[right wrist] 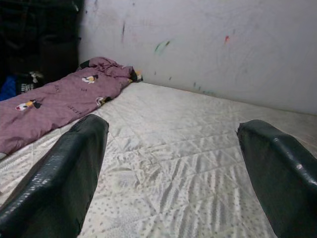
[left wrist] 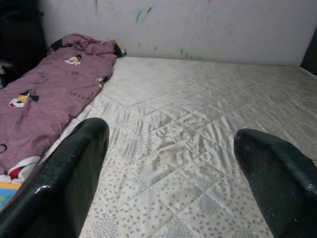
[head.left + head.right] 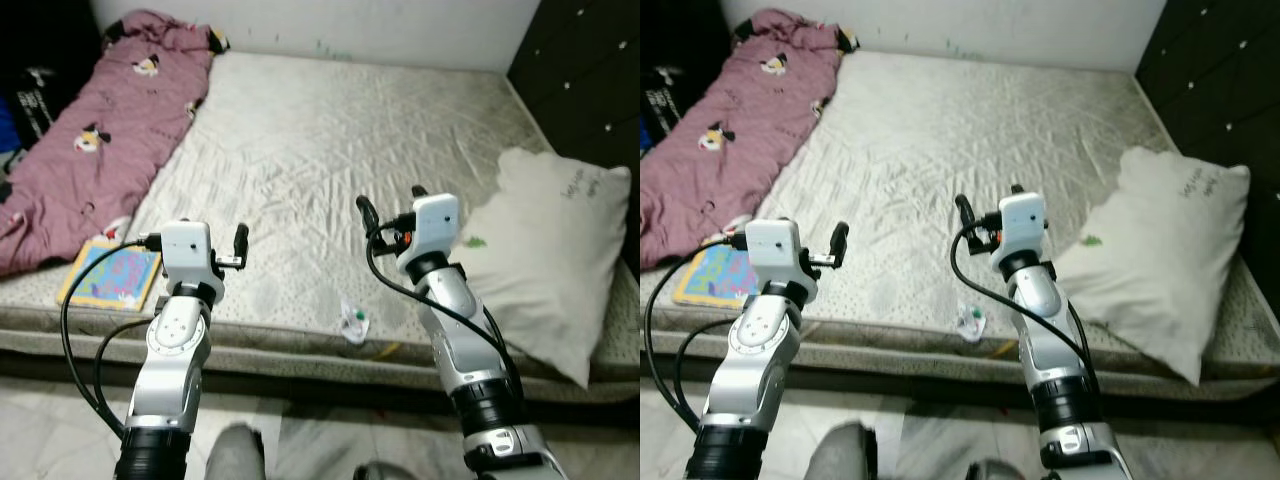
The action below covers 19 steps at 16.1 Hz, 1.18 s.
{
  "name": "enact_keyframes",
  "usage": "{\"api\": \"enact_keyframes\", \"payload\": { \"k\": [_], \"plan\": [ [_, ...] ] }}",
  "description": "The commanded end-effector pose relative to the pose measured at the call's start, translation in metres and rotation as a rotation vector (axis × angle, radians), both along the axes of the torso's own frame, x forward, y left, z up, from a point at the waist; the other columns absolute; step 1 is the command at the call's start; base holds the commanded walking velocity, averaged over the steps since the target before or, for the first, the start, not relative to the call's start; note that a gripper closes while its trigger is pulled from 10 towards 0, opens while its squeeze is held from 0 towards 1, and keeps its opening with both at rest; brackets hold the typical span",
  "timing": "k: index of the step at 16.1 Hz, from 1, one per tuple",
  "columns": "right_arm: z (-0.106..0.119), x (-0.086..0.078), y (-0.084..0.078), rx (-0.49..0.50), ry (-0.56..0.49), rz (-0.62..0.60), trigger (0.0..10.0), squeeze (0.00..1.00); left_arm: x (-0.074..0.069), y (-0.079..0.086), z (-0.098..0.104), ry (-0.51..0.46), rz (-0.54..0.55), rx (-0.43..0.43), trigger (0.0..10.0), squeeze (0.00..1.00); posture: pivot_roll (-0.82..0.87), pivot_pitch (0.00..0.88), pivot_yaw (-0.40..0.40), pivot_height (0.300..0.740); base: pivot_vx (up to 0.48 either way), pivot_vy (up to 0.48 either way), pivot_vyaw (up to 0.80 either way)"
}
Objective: Clean up the room
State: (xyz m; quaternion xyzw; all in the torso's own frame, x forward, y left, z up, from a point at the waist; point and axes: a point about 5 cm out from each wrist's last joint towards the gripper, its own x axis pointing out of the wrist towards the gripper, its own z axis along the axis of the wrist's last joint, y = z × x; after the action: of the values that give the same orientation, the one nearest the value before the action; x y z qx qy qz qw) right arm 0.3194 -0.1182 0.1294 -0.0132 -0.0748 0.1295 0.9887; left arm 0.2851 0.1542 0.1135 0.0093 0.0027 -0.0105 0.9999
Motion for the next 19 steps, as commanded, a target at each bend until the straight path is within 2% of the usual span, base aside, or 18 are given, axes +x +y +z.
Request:
{"api": "enact_keyframes", "payload": {
  "k": [1,4,9,15,19],
  "plan": [
    [0.0045,0.0001,0.0005,-0.001,-0.014,0.01,10.0,0.0,0.0007,0.0019,0.0022,0.001,0.013,-0.011,10.0,0.0,0.08,0.04,-0.056,0.635,0.0,0.0,0.0],
    [0.0041,0.0006,0.0012,-0.002,-0.012,0.013,10.0,0.0,0.0009,0.0027,0.0026,0.0,0.024,-0.01,10.0,0.0,0.08,0.043,-0.058,0.603,0.0,0.0,0.0],
    [0.0048,0.0021,0.003,-0.008,-0.014,0.026,10.0,0.0,0.0009,0.0103,0.0013,0.015,0.081,-0.042,10.0,0.0,0.08,0.052,-0.059,0.603,0.0,0.0,0.0],
    [0.0045,0.0003,0.0065,-0.035,-0.027,0.057,10.0,0.0,-0.0009,0.0112,-0.001,0.029,0.088,-0.063,10.0,0.0,0.08,0.047,-0.058,0.603,0.0,0.0,0.0],
    [0.0037,-0.0005,0.0077,-0.039,-0.025,0.068,10.0,0.0,-0.0021,0.0104,-0.0015,0.027,0.077,-0.069,10.0,0.0,0.08,0.041,-0.059,0.603,0.0,0.0,0.52]
  ]
}}
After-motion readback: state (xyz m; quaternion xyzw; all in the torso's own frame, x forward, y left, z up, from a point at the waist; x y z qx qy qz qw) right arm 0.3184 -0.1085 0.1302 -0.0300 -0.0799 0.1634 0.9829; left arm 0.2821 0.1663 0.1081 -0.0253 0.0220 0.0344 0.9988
